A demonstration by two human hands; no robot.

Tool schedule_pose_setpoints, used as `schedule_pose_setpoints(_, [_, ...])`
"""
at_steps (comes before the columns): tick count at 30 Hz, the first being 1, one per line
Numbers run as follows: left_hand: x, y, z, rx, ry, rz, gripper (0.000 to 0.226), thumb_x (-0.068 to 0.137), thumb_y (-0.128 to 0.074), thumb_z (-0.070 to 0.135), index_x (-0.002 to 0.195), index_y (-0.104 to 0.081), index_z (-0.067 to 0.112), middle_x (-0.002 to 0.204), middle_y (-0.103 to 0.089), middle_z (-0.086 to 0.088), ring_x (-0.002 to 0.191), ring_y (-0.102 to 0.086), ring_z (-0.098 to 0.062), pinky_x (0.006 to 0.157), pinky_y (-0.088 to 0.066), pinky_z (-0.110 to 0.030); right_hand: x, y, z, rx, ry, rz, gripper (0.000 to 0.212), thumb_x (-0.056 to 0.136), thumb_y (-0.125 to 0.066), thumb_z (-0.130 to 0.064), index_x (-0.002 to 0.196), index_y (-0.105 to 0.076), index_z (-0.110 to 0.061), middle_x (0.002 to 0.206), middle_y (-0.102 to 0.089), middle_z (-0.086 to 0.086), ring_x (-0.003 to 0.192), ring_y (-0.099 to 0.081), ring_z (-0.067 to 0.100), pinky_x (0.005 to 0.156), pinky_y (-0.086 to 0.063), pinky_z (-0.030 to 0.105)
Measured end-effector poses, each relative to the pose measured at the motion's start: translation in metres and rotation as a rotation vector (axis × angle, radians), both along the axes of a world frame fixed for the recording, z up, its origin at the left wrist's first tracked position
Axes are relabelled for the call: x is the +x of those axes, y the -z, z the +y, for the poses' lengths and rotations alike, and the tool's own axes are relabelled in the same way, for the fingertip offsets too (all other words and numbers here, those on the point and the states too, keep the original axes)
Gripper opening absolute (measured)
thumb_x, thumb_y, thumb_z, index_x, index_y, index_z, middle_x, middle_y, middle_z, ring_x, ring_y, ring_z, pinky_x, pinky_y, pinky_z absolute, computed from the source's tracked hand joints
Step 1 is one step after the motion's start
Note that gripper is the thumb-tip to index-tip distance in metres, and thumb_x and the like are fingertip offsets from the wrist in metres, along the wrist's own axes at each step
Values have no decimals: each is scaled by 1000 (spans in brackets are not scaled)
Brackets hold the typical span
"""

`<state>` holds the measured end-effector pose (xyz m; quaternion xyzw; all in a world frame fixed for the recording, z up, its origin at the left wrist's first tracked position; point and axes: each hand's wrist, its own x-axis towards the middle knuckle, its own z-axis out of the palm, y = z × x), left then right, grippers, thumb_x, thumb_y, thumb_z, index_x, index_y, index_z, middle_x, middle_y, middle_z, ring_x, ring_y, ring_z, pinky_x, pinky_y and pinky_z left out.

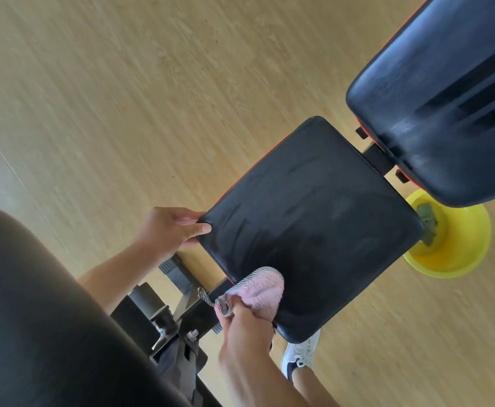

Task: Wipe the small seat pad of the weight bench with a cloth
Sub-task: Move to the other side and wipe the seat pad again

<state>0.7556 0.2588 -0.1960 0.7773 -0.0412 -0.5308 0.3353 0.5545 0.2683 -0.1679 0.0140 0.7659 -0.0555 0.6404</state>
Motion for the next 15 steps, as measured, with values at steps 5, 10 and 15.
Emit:
schedule_pose_setpoints(5, [0, 0, -1, -2, 7, 0, 29, 77, -86, 10, 105, -81, 15, 102, -82, -3, 94, -79, -15, 76, -64, -27, 17, 10, 2, 35, -10, 132, 28, 110, -60, -5, 82, -64, -7, 76, -68, 10, 57, -61, 19, 31, -44, 10])
schedule_pose_setpoints(10, [2, 1, 0, 8, 23, 1, 31, 76, -87, 11, 106, -81, 14, 101, -83, -1, 95, -79, -14, 78, -64, -29, 44, 4, 6, -74, -127, 84, 26, 109, -61, -9, 88, -76, -4, 93, -81, 17, 65, -73, 24, 44, -56, 17])
schedule_pose_setpoints(15, [3, 3, 0, 22, 26, -36, 29, 74, -87, 10, 102, -83, 17, 96, -83, -4, 91, -80, -22, 81, -62, -34, 76, 4, -21, -107, -185, -183, 14, 109, -59, -2, 99, -69, 2, 84, -69, 13, 66, -74, 30, 67, -67, 26])
